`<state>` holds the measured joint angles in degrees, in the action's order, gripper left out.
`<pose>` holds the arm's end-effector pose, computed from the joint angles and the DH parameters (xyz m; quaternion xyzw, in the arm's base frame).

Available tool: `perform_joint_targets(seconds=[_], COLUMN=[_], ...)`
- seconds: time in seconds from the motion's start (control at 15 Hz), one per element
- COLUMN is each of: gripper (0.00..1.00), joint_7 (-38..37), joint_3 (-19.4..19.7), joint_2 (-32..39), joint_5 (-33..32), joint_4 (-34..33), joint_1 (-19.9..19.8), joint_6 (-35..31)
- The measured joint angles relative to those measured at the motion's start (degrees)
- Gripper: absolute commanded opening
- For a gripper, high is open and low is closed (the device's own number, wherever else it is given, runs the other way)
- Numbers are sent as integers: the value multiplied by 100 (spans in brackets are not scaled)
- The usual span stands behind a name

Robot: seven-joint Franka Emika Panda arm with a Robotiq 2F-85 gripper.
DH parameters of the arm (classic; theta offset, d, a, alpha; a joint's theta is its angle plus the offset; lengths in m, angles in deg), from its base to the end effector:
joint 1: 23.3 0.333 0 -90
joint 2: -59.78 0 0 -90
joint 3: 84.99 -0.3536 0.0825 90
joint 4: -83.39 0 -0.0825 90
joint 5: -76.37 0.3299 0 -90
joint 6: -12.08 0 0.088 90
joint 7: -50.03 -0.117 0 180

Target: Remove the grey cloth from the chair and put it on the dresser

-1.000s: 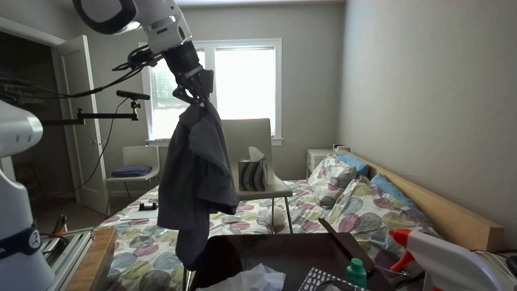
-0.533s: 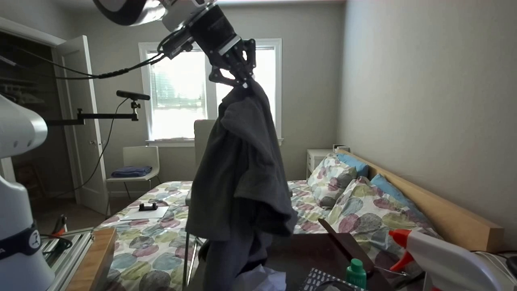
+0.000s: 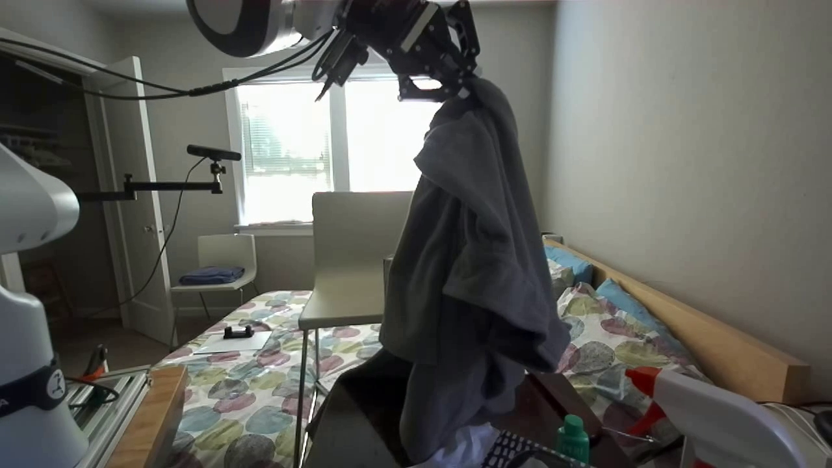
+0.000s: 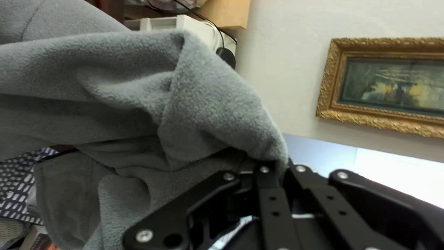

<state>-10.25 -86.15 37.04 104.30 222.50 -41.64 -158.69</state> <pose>0.3870 -0.1514 0.6149 -0.5528 0.6909 -0.3621 0.2931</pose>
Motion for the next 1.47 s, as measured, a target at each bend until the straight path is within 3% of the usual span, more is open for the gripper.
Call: perform_joint_targets(seconds=[0.13,0.27,0.47,0.6,0.73,1.13,1.47], gripper=[1,1,1,1,1,1,1], joint_7=[-269,-442,-599,-596,-613,-516,7], joint_3=[-381,-945,-1730,-2023,-1982,-1320,-683], joint_2=[110,186,213,217,228,421,944], joint_5=[-262,-788,-1474,-1693,-2058,-2906,-3253], joint_4=[21,121,446,648,792,895,837], joint_1=[-411,-1029,-1789,-1908,-1637,-372,138], joint_6=[-437,-421,58,486,972,2387,2882])
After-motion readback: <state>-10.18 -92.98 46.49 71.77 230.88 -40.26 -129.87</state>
